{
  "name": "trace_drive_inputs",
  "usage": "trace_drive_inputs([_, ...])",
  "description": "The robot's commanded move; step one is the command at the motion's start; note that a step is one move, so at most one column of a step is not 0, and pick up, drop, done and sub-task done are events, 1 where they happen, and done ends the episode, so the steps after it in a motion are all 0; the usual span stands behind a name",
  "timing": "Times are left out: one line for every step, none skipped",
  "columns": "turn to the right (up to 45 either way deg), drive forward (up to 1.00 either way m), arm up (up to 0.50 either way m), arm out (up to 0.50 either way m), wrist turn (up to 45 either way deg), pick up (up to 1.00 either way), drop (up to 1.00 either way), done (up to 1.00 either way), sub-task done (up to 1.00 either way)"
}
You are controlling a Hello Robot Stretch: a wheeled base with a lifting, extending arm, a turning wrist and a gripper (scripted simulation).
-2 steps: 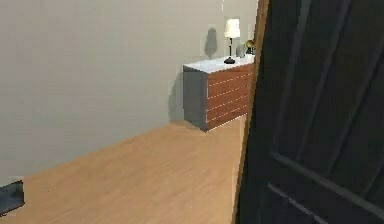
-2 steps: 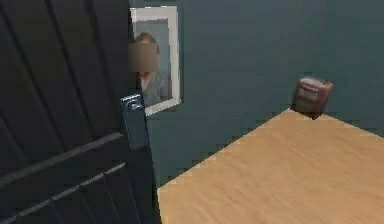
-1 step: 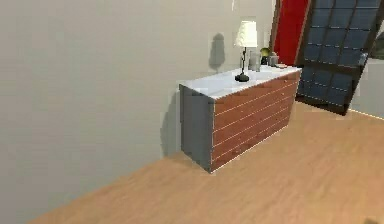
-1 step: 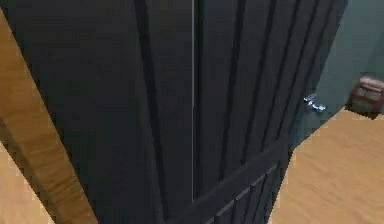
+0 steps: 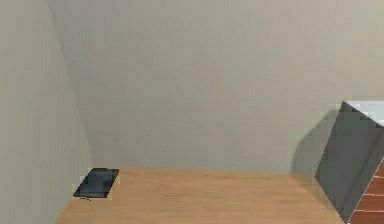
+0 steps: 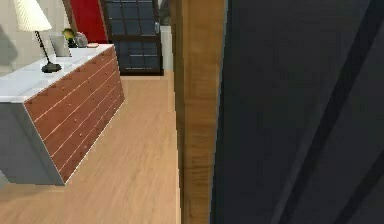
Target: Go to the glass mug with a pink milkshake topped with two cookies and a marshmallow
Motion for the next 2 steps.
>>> trace_drive_inputs([0.0, 0.3, 0.0, 0.0, 0.0, 0.0, 0.0, 0.0, 0.0])
trace_drive_inputs([45.0, 0.0, 0.0, 0.0, 0.0, 0.0, 0.0, 0.0, 0.0])
